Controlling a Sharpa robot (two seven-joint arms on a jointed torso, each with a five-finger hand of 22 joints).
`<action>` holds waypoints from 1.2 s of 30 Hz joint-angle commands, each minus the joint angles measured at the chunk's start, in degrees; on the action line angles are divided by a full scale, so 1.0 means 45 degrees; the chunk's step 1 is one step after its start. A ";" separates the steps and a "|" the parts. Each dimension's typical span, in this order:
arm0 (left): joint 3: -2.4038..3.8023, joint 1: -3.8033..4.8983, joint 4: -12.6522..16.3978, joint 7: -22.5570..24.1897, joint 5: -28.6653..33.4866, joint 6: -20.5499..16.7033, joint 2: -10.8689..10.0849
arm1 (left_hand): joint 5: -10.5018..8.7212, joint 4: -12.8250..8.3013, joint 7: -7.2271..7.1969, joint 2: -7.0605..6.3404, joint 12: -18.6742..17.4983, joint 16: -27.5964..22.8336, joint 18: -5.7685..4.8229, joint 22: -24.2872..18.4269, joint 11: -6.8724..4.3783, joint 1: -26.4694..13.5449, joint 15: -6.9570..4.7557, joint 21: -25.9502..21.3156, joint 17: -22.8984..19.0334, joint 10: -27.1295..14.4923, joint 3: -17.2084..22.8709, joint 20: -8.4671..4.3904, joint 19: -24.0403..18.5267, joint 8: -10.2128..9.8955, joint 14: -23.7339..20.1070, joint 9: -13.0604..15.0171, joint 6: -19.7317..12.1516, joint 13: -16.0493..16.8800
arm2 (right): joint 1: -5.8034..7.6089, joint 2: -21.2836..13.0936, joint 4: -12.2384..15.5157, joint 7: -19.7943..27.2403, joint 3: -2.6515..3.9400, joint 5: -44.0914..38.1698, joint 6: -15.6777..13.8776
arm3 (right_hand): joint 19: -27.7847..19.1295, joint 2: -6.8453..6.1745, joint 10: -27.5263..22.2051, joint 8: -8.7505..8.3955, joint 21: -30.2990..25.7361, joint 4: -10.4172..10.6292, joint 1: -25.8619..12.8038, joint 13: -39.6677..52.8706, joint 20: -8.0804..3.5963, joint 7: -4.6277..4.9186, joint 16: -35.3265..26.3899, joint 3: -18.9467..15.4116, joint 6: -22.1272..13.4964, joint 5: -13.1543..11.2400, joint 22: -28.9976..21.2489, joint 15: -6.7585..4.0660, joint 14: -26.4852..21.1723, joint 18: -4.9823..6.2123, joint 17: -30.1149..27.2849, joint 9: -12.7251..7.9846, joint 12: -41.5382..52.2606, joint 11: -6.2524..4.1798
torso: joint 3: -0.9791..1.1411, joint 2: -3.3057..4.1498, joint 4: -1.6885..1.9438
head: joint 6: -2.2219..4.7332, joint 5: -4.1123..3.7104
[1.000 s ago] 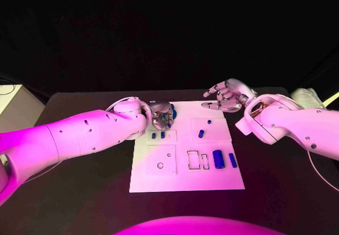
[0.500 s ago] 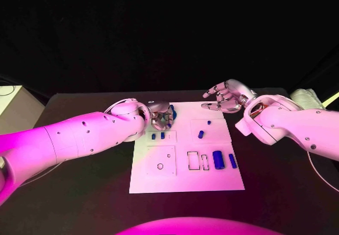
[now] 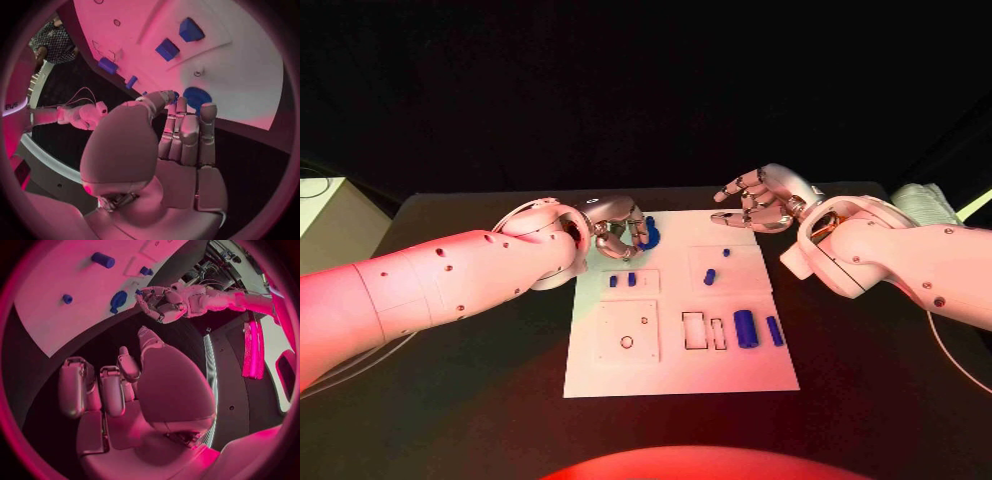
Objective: Assemble the parts on the task board
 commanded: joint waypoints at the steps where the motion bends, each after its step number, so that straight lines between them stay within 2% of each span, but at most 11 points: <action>1: 0.0039 0.0007 0.0184 0.0266 0.0467 0.0258 -0.0190 | -0.0035 -0.0045 -0.0023 0.0024 -0.0107 0.0052 -0.0122 0.0018 -0.0015 -0.0116 0.0020 0.0041 -0.0007 0.0112 -0.0018 -0.0002 0.0062 -0.0092 0.0100 -0.0014 0.0079 -0.0023 | -0.0005 -0.0024 0.0011 0.0123 0.0002 -0.0144 0.0083 | -0.0009 -0.0006 -0.0013 0.0058 -0.0052 0.0011 -0.0075 -0.0009 -0.0027 -0.0041 -0.0061 0.0052 -0.0046 0.0049 0.1270 -0.0087 0.0822 0.0253 0.1666 -0.0012 -0.0004 0.0026 | 0.0007 -0.0013 0.0021 | 0.0001 0.0009; 7: 0.0049 0.0005 0.0209 0.0137 0.0392 0.0533 -0.0499 | -0.0037 -0.0047 -0.0026 0.0008 -0.0159 0.0036 -0.0119 0.0004 -0.0013 -0.0148 0.0023 0.0028 -0.0065 0.0129 -0.0029 0.0001 0.0043 -0.0114 0.0077 -0.0017 0.0083 -0.0034 | -0.0006 -0.0038 -0.0007 0.0116 0.0002 -0.0149 0.0090 | -0.0009 -0.0006 -0.0013 0.0058 -0.0052 0.0011 -0.0075 -0.0009 -0.0027 -0.0041 -0.0061 0.0052 -0.0046 0.0049 0.1270 -0.0087 0.0822 0.0253 0.1666 -0.0012 -0.0004 0.0026 | -0.0016 -0.0039 0.0072 | -0.0032 -0.0032; 10: -0.0016 0.0003 0.0125 0.0114 0.0204 0.0508 -0.0580 | -0.0039 -0.0053 -0.0027 -0.0015 -0.0210 0.0029 -0.0118 -0.0003 -0.0012 -0.0175 0.0024 0.0018 -0.0089 0.0151 -0.0043 0.0004 0.0031 -0.0138 0.0066 -0.0021 0.0086 -0.0043 | -0.0007 -0.0020 -0.0018 0.0114 0.0002 -0.0150 0.0092 | -0.0009 -0.0006 -0.0013 0.0058 -0.0052 0.0011 -0.0075 -0.0009 -0.0027 -0.0041 -0.0061 0.0052 -0.0046 0.0049 0.1270 -0.0087 0.0822 0.0253 0.1666 -0.0012 -0.0004 0.0026 | -0.0001 -0.0042 0.0061 | -0.0019 0.0018; 13: -0.0068 0.0000 0.0053 0.0088 0.0065 0.0492 -0.0570 | -0.0049 -0.0026 -0.0030 -0.0047 -0.0279 0.0029 -0.0125 0.0013 -0.0010 -0.0259 0.0029 0.0016 -0.0102 0.0190 -0.0082 0.0012 0.0043 -0.0162 0.0063 -0.0022 0.0109 -0.0054 | -0.0008 0.0002 -0.0021 0.0117 0.0001 -0.0151 0.0084 | -0.0001 -0.0002 0.0002 0.0067 -0.0049 0.0005 -0.0072 -0.0018 -0.0032 -0.0046 -0.0064 0.0065 -0.0047 0.0055 0.1273 -0.0092 0.0825 0.0251 0.1666 -0.0015 -0.0004 0.0021 | 0.0007 -0.0032 0.0044 | -0.0007 0.0055; 18: -0.0129 -0.0008 -0.0067 0.0050 -0.0089 0.0543 -0.0500 | -0.0049 -0.0026 -0.0030 -0.0047 -0.0279 0.0029 -0.0125 0.0013 -0.0010 -0.0259 0.0029 0.0016 -0.0102 0.0190 -0.0082 0.0012 0.0043 -0.0162 0.0063 -0.0022 0.0109 -0.0054 | -0.0009 0.0027 -0.0028 0.0122 0.0001 -0.0151 0.0073 | -0.0001 -0.0002 0.0002 0.0067 -0.0049 0.0005 -0.0072 -0.0018 -0.0032 -0.0046 -0.0064 0.0065 -0.0047 0.0055 0.1273 -0.0092 0.0825 0.0251 0.1666 -0.0015 -0.0004 0.0021 | -0.0011 0.0001 0.0004 | -0.0012 0.0119; 22: -0.0185 -0.0013 -0.0186 0.0021 -0.0276 0.0587 -0.0429 | -0.0042 -0.0052 -0.0051 -0.0046 -0.0337 0.0009 -0.0111 -0.0037 -0.0027 -0.0250 0.0021 -0.0021 -0.0178 0.0236 -0.0079 0.0014 -0.0007 -0.0175 0.0032 -0.0019 0.0147 -0.0061 | -0.0010 0.0040 -0.0025 0.0124 0.0001 -0.0161 0.0057 | -0.0001 -0.0002 0.0002 0.0067 -0.0049 0.0005 -0.0072 -0.0018 -0.0032 -0.0046 -0.0064 0.0065 -0.0047 0.0055 0.1273 -0.0092 0.0825 0.0251 0.1666 -0.0015 -0.0004 0.0021 | 0.0005 0.0008 0.0015 | -0.0017 0.0108; 28: -0.0235 -0.0026 -0.0266 -0.0006 -0.0382 0.0662 -0.0367 | -0.0043 -0.0054 -0.0051 -0.0050 -0.0346 0.0009 -0.0113 -0.0029 -0.0026 -0.0254 0.0020 -0.0018 -0.0177 0.0242 -0.0082 0.0015 0.0000 -0.0175 0.0032 -0.0017 0.0156 -0.0062 | -0.0010 0.0048 -0.0012 0.0129 0.0002 -0.0177 0.0048 | 0.0000 0.0005 0.0009 0.0075 -0.0056 0.0002 -0.0070 -0.0026 -0.0035 -0.0048 -0.0061 0.0076 -0.0044 0.0059 0.1269 -0.0096 0.0829 0.0252 0.1674 -0.0016 -0.0007 0.0017 | -0.0005 0.0016 0.0040 | -0.0057 0.0075; 36: -0.0252 -0.0031 -0.0223 -0.0069 -0.0382 0.0990 -0.0372 | -0.0049 -0.0056 -0.0055 -0.0066 -0.0382 -0.0002 -0.0107 -0.0054 -0.0027 -0.0275 0.0019 -0.0038 -0.0216 0.0263 -0.0097 0.0016 -0.0026 -0.0183 0.0013 -0.0016 0.0177 -0.0066 | -0.0009 0.0046 -0.0005 0.0124 0.0002 -0.0182 0.0049 | 0.0008 0.0015 0.0020 0.0080 -0.0045 0.0005 -0.0073 -0.0025 -0.0037 -0.0050 -0.0061 0.0084 -0.0043 0.0072 0.1277 -0.0098 0.0831 0.0249 0.1675 -0.0017 -0.0002 0.0016 | 0.0005 0.0004 0.0013 | -0.0112 0.0081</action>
